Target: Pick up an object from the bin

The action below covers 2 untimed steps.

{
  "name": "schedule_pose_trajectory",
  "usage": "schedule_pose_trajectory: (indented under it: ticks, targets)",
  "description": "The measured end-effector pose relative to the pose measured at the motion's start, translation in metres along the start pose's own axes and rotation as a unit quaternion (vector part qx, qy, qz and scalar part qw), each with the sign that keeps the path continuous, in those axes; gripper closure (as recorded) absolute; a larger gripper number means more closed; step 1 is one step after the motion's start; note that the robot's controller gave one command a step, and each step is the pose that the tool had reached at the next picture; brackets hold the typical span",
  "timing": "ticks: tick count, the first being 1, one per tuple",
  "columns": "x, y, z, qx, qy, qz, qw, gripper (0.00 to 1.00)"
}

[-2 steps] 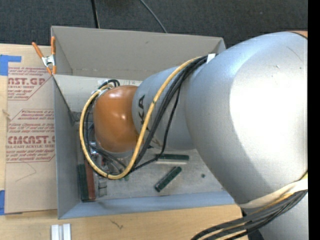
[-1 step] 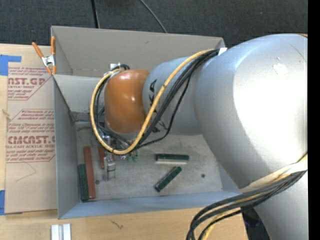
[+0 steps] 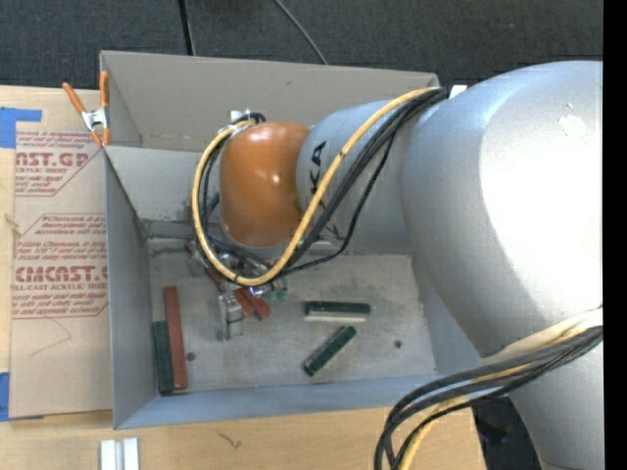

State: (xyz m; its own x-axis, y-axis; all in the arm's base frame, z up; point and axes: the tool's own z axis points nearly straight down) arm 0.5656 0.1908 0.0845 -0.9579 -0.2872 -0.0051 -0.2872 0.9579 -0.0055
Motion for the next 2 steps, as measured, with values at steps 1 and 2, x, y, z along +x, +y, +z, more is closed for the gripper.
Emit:
schedule_pose_trajectory:
  ticks: [1, 2]
  targets:
    - [0.054, 0.011, -0.017, -0.004, 0.0022, -0.016, 0.9999, 0.0]
    - [0.051, -0.027, -0.021, -0.004, 0.0043, -0.018, 0.9998, 0.0]
